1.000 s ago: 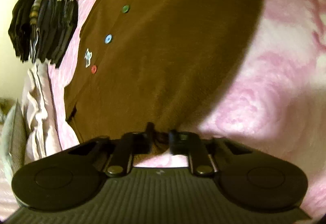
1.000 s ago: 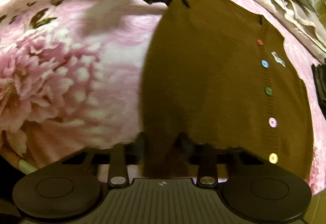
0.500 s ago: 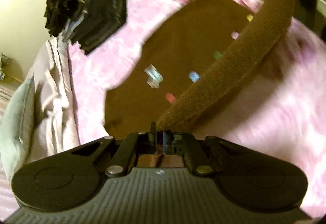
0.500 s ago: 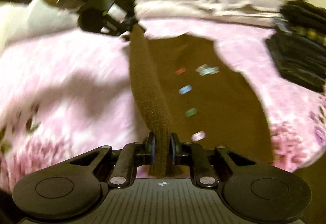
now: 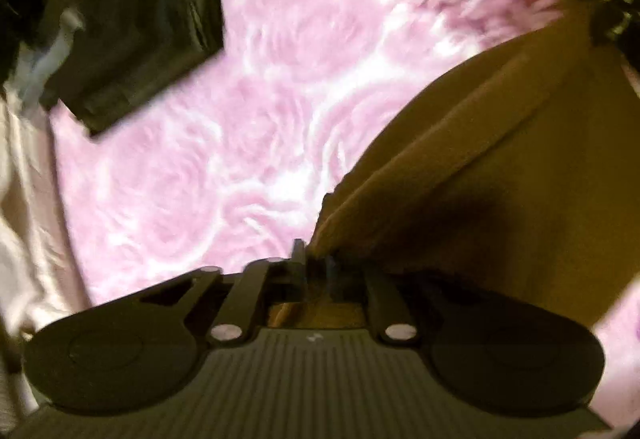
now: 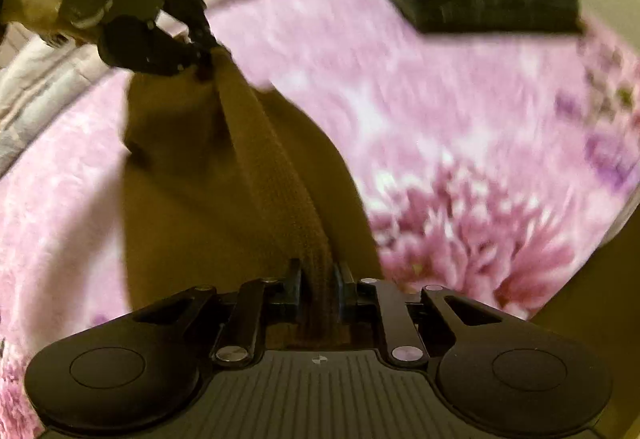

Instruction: Fold clothes

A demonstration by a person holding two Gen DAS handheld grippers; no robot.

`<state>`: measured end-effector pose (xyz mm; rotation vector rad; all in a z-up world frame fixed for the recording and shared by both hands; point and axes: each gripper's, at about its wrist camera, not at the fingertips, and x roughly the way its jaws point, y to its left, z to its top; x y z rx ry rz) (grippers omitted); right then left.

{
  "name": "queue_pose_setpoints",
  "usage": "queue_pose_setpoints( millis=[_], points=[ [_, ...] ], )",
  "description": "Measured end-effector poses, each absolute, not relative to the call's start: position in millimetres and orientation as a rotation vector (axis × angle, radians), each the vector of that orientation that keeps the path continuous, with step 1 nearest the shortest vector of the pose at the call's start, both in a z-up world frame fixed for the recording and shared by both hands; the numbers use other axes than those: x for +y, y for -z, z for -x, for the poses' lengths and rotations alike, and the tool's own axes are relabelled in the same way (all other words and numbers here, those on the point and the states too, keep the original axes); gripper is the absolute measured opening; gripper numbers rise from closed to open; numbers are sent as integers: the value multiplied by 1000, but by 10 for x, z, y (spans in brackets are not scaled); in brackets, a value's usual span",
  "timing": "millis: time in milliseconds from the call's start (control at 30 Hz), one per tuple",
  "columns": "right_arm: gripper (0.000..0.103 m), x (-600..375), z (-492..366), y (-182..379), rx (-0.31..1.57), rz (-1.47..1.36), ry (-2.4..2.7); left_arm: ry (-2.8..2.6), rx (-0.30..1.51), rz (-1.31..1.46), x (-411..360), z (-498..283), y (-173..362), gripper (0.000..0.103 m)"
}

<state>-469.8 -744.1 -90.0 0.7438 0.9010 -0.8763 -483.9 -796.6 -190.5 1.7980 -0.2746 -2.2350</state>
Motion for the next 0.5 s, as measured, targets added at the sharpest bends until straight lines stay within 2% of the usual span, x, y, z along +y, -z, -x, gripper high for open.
queue_pose_setpoints(
  millis=[67,133,233,367,500],
  points=[
    [25,-7571,4837,1102,925,-805,895,2183,-224,-1819,-8080,4900,2099,18],
    [52,-7567,4996,1114,892,-838,927,2167,-160,-1790,-8142,4885,2151,22],
    [54,-7519,5143,1069,839,-908,945,2176,-35,-1706,-8138,4750,2037,26],
    [54,-7480,5136,1025,783,-959,948,2219,99,-1636,-8005,4661,1931,27],
    [53,-7537,5048,1172,761,-1020,966,2251,188,-1617,-7938,4640,2043,27]
  ],
)
